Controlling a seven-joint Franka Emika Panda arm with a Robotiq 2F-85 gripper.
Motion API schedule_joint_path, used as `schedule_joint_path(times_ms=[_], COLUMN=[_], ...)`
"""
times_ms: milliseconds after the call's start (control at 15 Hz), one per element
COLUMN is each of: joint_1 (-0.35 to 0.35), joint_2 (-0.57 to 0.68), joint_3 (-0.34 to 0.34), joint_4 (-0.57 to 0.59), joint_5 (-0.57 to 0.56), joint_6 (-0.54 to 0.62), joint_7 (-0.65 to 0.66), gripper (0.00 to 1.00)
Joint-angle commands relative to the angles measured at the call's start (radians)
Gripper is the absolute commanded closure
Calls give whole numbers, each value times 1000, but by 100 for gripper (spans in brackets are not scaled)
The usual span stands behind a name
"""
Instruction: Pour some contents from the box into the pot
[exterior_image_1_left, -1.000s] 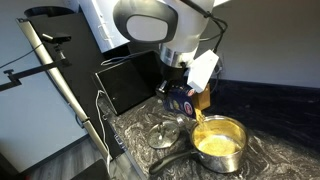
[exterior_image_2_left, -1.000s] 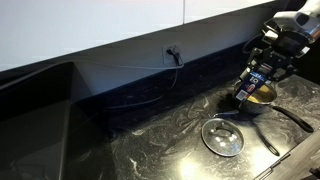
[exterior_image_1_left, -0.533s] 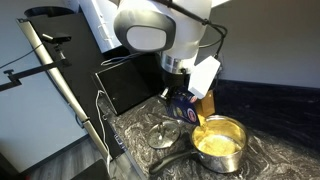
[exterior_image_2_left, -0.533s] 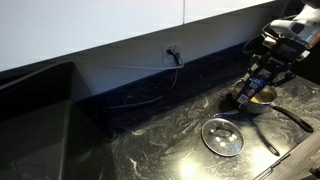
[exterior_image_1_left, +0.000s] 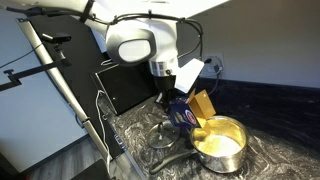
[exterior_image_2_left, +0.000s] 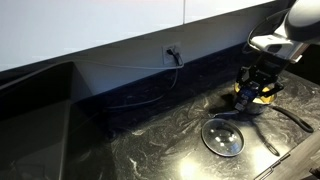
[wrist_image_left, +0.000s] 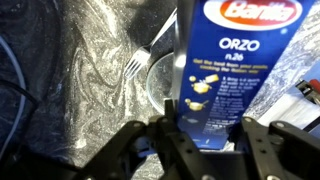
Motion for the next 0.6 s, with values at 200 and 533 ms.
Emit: schedule_joint_path(times_ms=[200, 533], joint_1=[39, 36], joint_2=[-114, -177], joint_3=[34, 52], joint_4=[-92, -107], joint_5=[-419, -783], joint_6=[78, 44], joint_7=[359, 654], gripper=[77, 77])
